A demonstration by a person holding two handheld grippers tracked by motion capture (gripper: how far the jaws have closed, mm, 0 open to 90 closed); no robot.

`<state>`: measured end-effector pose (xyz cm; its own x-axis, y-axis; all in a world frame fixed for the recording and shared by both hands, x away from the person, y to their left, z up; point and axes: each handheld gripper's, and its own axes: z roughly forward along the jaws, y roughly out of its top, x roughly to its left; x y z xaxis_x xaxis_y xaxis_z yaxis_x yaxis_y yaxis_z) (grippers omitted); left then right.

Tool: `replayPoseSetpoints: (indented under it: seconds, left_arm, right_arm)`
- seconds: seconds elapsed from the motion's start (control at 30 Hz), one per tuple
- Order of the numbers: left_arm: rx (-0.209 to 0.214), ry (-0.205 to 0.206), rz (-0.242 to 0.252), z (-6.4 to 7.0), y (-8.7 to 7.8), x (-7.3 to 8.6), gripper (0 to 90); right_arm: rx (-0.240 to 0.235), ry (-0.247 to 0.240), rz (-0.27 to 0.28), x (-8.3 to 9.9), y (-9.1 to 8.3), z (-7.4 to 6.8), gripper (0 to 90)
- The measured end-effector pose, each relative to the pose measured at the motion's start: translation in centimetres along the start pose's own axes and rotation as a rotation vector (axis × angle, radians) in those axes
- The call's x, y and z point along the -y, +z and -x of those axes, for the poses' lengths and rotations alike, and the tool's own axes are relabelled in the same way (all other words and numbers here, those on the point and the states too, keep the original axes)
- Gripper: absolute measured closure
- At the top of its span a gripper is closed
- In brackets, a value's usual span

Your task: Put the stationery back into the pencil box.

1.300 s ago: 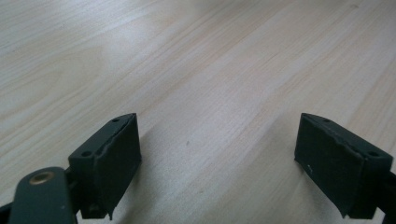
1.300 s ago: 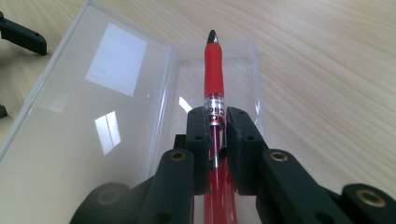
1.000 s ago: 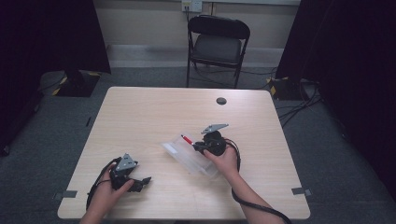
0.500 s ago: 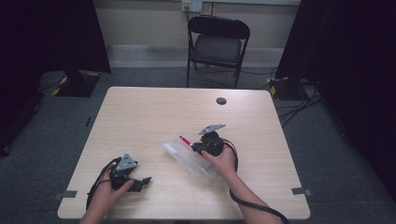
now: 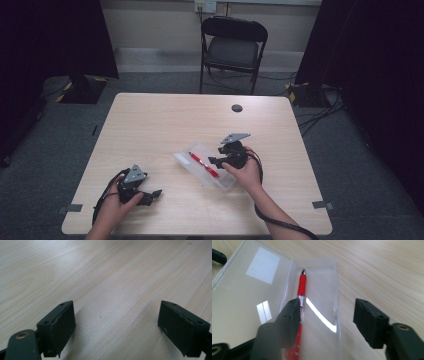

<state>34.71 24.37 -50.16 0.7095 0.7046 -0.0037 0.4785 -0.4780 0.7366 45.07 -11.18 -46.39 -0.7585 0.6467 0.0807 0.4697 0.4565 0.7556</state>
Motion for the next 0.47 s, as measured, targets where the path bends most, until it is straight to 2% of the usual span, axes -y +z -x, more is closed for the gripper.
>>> replayPoseSetpoints:
  seconds: [0.17, 0.23, 0.27, 0.47]
  left_arm:
    - [0.0, 0.0, 0.0, 0.0, 0.0, 0.0, 13.9]
    - [0.0, 0.0, 0.0, 0.0, 0.0, 0.0, 13.9]
    - [0.0, -0.001, 0.0, 0.0, 0.0, 0.0, 13.9]
    - [0.0, -0.001, 0.001, 0.0, 0.0, 0.0, 13.9]
  right_arm:
    - [0.018, 0.012, 0.004, 0.9, -1.5, 1.2, 25.1]
    - [0.028, 0.018, 0.008, 1.2, -1.9, 1.5, 23.3]
    - [0.052, 0.023, 0.012, 1.9, -2.7, 2.2, 19.3]
    - [0.07, 0.049, 0.025, 3.3, -4.1, 3.4, 17.3]
